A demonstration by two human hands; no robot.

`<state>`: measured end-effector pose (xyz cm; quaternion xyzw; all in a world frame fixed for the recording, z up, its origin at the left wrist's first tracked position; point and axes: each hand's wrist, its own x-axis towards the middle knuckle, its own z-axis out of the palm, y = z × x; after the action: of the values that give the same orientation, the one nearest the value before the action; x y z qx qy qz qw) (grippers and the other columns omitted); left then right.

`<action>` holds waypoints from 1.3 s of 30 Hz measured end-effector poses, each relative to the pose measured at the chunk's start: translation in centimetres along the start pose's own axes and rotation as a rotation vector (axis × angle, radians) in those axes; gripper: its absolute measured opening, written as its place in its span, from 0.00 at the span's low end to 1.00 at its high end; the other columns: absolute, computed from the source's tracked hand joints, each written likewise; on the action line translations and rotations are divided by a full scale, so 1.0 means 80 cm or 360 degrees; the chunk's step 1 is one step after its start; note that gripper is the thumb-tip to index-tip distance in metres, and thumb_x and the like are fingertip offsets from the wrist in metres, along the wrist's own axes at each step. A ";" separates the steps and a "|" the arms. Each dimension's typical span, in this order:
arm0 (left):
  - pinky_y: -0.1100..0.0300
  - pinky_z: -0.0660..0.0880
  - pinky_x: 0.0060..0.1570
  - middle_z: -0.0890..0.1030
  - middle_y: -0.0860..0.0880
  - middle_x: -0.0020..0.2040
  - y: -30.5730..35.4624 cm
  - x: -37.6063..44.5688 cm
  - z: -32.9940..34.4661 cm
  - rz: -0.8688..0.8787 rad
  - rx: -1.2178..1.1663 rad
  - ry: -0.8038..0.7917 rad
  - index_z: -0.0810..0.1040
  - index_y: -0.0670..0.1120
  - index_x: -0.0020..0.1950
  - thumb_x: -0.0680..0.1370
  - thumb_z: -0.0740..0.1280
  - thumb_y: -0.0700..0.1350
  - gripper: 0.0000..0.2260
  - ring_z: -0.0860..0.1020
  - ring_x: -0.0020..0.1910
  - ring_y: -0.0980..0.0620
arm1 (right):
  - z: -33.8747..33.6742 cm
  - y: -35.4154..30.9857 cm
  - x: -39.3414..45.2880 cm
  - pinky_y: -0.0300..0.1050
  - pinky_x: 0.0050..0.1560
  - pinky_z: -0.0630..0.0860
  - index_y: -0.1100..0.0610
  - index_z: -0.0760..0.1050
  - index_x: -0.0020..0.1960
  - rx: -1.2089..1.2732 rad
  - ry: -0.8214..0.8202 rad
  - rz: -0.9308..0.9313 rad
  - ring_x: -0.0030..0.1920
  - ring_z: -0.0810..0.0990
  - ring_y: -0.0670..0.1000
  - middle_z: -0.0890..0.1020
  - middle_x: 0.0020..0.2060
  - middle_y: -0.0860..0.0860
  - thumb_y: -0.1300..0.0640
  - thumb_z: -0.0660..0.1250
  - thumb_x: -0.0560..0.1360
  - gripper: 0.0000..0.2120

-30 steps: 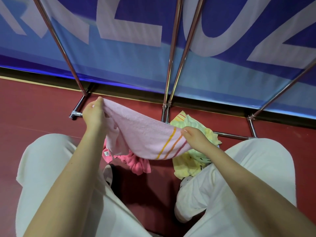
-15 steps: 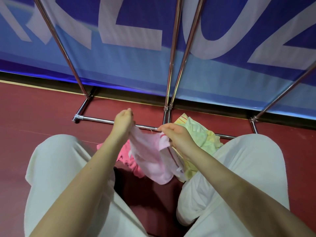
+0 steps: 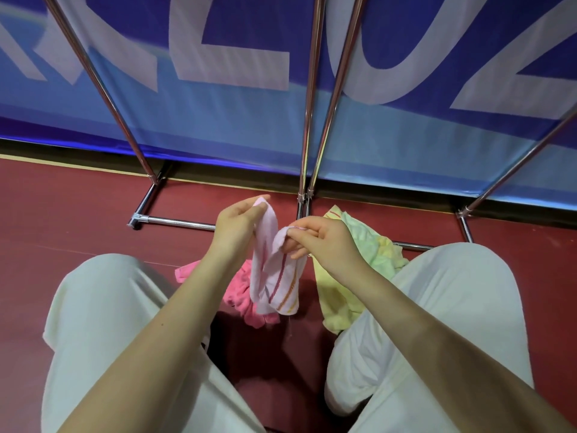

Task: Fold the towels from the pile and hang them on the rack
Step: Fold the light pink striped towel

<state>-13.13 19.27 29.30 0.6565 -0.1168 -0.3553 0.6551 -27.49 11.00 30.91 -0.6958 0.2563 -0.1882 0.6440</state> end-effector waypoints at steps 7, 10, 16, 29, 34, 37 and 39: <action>0.57 0.73 0.43 0.81 0.50 0.38 0.004 -0.004 0.004 0.0251 0.0265 0.0181 0.84 0.48 0.41 0.77 0.68 0.47 0.08 0.76 0.39 0.53 | -0.012 0.003 0.013 0.37 0.47 0.73 0.55 0.82 0.41 -0.0545 0.0288 -0.0489 0.42 0.76 0.44 0.76 0.43 0.48 0.57 0.71 0.73 0.02; 0.53 0.72 0.43 0.79 0.46 0.38 0.002 -0.005 0.008 0.0280 0.0230 0.0206 0.82 0.45 0.41 0.77 0.68 0.48 0.09 0.74 0.39 0.51 | -0.015 -0.002 0.018 0.44 0.48 0.75 0.51 0.78 0.40 -0.0446 0.0346 -0.0451 0.43 0.77 0.44 0.78 0.42 0.47 0.57 0.67 0.74 0.05; 0.58 0.73 0.40 0.83 0.45 0.47 0.006 -0.022 0.023 0.0226 -0.0129 0.0177 0.83 0.51 0.45 0.80 0.65 0.45 0.07 0.76 0.45 0.50 | -0.009 -0.023 0.016 0.33 0.42 0.71 0.58 0.78 0.42 -0.0142 0.0338 -0.0307 0.37 0.76 0.40 0.79 0.35 0.47 0.63 0.65 0.77 0.06; 0.65 0.75 0.39 0.82 0.43 0.46 0.018 -0.073 0.047 0.0231 -0.0442 -0.0082 0.82 0.38 0.55 0.80 0.66 0.43 0.10 0.79 0.43 0.53 | 0.021 -0.035 0.018 0.37 0.38 0.73 0.63 0.77 0.42 0.0046 0.0488 -0.0216 0.34 0.76 0.44 0.79 0.33 0.53 0.59 0.68 0.76 0.07; 0.65 0.74 0.38 0.82 0.44 0.43 0.022 -0.068 0.043 0.0238 -0.0366 -0.0070 0.83 0.39 0.52 0.79 0.66 0.43 0.10 0.79 0.42 0.53 | 0.025 -0.032 0.021 0.32 0.35 0.70 0.62 0.75 0.41 -0.0131 0.0536 -0.0316 0.31 0.74 0.40 0.76 0.30 0.48 0.59 0.69 0.76 0.08; 0.61 0.74 0.43 0.82 0.45 0.43 0.023 -0.065 0.041 0.0244 -0.0302 -0.0098 0.83 0.39 0.49 0.78 0.65 0.44 0.10 0.79 0.44 0.52 | 0.025 -0.031 0.023 0.31 0.35 0.69 0.60 0.74 0.42 -0.0219 0.0548 -0.0361 0.32 0.74 0.40 0.76 0.30 0.47 0.58 0.69 0.75 0.07; 0.61 0.75 0.44 0.82 0.45 0.43 0.025 -0.065 0.039 0.0277 -0.0241 -0.0114 0.83 0.39 0.47 0.79 0.65 0.43 0.10 0.80 0.45 0.52 | 0.023 -0.031 0.024 0.33 0.37 0.70 0.59 0.73 0.43 -0.0236 0.0546 -0.0370 0.33 0.75 0.42 0.78 0.32 0.49 0.57 0.70 0.75 0.07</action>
<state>-18.24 19.85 33.14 0.5794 -0.1695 -0.3279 0.7266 -24.61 11.46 33.03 -0.7238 0.2933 -0.3575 0.5121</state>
